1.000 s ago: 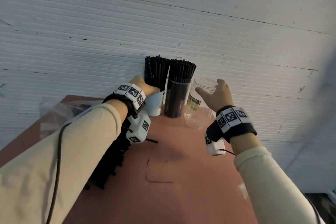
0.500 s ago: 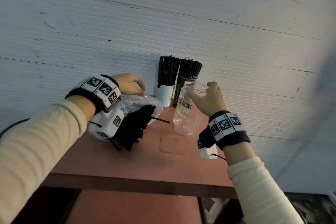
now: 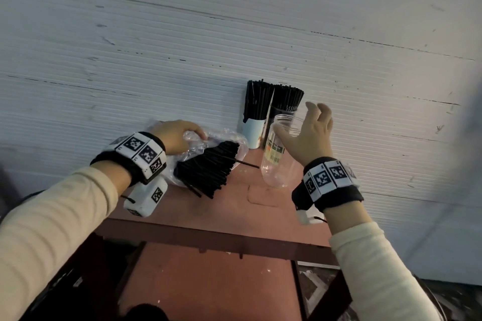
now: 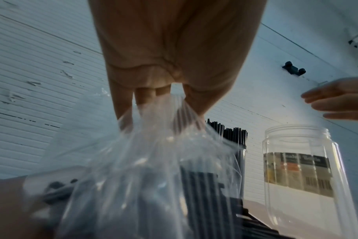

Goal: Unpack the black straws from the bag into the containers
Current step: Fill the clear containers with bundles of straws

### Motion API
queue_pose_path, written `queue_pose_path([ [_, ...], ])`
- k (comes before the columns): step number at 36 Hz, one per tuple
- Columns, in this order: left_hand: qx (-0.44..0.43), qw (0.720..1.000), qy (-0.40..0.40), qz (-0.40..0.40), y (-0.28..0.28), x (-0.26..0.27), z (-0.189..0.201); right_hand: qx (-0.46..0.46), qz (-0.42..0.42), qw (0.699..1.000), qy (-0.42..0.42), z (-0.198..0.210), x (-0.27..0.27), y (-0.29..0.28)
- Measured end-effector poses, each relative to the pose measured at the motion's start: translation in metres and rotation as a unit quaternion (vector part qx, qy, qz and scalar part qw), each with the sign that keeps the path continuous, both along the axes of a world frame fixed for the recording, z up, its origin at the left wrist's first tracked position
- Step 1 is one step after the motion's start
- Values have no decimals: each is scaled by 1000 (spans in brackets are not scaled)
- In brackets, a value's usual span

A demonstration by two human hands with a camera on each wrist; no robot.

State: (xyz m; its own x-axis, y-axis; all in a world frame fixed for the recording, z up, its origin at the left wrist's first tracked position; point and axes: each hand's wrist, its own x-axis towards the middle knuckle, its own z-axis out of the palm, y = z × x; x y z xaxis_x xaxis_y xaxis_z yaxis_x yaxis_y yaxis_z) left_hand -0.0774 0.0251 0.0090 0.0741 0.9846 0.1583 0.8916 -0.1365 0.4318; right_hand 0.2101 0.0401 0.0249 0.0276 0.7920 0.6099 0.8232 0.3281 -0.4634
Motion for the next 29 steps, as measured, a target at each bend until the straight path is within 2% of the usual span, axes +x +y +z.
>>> queue_pose_path([
  [3, 38, 999, -20, 23, -2, -2, 4, 120, 57, 991, -28, 2, -12, -7],
  [5, 57, 997, -35, 35, -2, -4, 7, 121, 106, 985, -67, 2, -26, -10],
  [9, 72, 993, -85, 31, -9, -7, 10, 0, 192, 971, -145, -10, -55, -9],
  [12, 80, 992, -95, 18, -14, -8, 10, -152, 158, 945, -241, -22, -75, -3],
  [15, 77, 992, -103, 8, -15, -9, 11, -248, 120, 917, -290, -34, -88, 4],
  [19, 73, 992, -103, -16, -17, -12, 14, -246, 53, 903, -348, -50, -91, 17],
  [22, 61, 992, -103, -28, -17, -15, 15, -294, 65, 882, -363, -55, -93, 28],
  [23, 53, 993, -101, -35, -17, -15, 15, -281, 69, 876, -387, -56, -93, 31],
  [26, 39, 995, -86, -43, -16, -17, 14, -271, 82, 899, -333, -52, -92, 32],
  [29, 44, 995, -82, -47, -13, -20, 12, -275, 140, 903, -300, -40, -100, 25],
])
